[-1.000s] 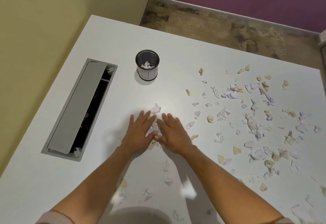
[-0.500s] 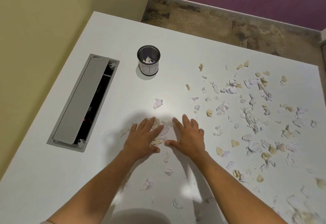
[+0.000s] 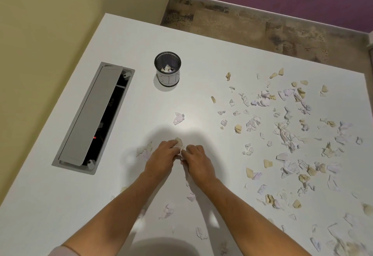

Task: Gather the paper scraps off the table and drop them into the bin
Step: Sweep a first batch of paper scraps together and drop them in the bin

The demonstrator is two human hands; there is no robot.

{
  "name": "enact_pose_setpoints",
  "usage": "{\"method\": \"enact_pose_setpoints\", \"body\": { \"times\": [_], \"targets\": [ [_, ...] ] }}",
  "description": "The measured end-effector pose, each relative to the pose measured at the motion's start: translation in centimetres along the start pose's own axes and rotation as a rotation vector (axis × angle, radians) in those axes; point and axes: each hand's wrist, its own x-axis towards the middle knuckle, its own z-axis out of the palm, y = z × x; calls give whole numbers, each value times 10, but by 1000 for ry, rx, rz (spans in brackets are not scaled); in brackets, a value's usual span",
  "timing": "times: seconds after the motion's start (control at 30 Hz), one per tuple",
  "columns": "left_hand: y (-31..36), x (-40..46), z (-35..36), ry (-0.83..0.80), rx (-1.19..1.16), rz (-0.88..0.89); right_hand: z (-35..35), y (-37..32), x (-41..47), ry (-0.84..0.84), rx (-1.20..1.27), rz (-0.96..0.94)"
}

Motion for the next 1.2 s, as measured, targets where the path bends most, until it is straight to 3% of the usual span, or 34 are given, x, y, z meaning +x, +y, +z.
{"method": "enact_pose_setpoints", "body": {
  "times": [0.2,0.33,0.57,0.73,0.97,1.2],
  "targets": [
    [7,7,-7,67,-118,-4,-3,2,4,40,83,-19],
    [18,8,-13,132,-383,-258,-11,6,13,111,246,95],
    [29,17,-39,282,-815,-432,-41,17,35,178,819,385],
    [32,45,-83,354,-1040,-418,-69,22,48,246,1143,415],
    [29,125,-142,444,-1038,-342,-83,20,54,267,1440,450],
    [33,190,-172,539,-961,-378,-82,18,53,278,1478,432]
  ]
}}
